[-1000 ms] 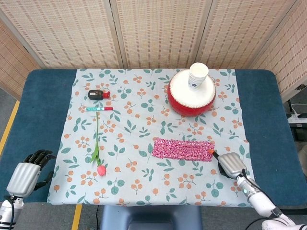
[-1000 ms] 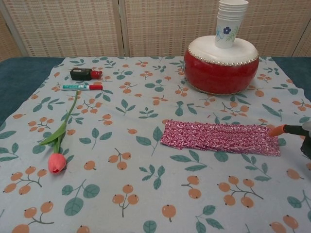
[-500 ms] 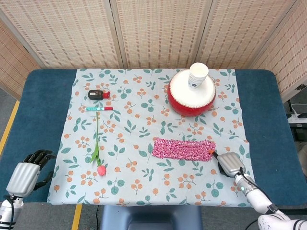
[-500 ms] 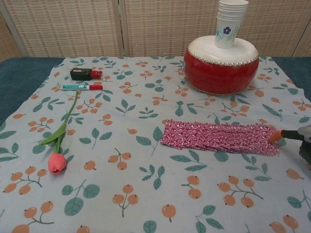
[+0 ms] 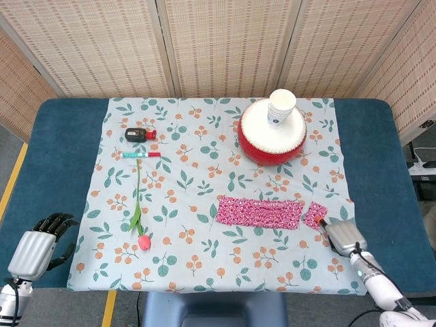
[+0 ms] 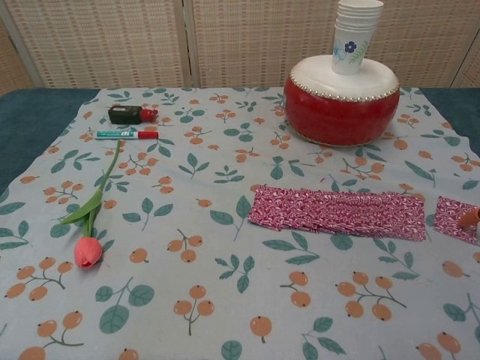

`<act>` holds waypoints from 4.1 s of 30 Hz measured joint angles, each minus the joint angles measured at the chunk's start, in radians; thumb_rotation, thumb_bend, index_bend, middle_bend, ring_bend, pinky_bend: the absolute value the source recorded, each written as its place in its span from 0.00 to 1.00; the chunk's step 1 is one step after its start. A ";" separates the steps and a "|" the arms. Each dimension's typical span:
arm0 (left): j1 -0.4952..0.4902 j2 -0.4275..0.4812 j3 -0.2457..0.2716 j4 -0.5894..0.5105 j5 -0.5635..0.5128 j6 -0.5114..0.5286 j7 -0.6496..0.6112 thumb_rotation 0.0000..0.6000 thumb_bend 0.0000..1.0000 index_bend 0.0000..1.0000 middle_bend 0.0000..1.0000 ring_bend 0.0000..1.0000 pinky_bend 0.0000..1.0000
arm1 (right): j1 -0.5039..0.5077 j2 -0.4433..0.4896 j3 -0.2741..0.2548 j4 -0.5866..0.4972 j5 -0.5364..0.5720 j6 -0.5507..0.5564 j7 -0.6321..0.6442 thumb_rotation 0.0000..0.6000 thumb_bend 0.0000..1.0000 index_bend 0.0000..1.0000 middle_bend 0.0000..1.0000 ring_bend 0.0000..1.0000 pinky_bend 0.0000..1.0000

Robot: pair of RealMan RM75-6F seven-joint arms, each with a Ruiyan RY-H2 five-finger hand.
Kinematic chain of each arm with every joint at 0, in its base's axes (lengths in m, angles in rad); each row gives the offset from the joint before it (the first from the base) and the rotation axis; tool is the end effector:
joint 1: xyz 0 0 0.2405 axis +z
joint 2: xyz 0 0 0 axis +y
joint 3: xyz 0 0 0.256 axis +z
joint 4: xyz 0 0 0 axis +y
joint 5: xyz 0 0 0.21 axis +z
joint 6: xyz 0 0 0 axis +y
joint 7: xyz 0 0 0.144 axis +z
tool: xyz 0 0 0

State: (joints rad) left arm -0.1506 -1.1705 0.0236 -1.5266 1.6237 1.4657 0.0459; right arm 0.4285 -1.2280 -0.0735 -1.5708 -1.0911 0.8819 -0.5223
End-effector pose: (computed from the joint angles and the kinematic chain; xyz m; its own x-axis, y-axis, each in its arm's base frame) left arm -0.3027 0.1852 0.1307 0.4860 0.0532 0.8723 0.8624 -0.1913 -0.4688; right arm -0.3257 -0.2326 0.0537 0.6675 -0.5374 0.5154 -0.7014 -0.2214 0.6775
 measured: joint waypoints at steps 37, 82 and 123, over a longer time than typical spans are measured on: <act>-0.003 -0.001 0.002 -0.002 -0.001 -0.011 0.005 1.00 0.38 0.31 0.24 0.20 0.32 | 0.065 -0.054 0.062 -0.043 0.005 -0.015 0.059 1.00 0.88 0.25 0.78 0.77 0.63; -0.004 -0.001 0.003 -0.002 -0.005 -0.016 0.011 1.00 0.38 0.31 0.24 0.20 0.32 | 0.110 -0.059 0.073 -0.022 -0.002 -0.011 0.146 1.00 0.89 0.26 0.78 0.77 0.63; -0.004 0.001 0.005 -0.010 -0.006 -0.020 0.020 1.00 0.38 0.31 0.24 0.21 0.32 | 0.110 -0.028 0.051 0.085 0.177 0.004 0.084 1.00 0.89 0.26 0.78 0.77 0.63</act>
State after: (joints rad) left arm -0.1545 -1.1696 0.0282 -1.5370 1.6179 1.4458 0.0659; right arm 0.5388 -1.2561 -0.0228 -1.4862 -0.9137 0.8863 -0.4379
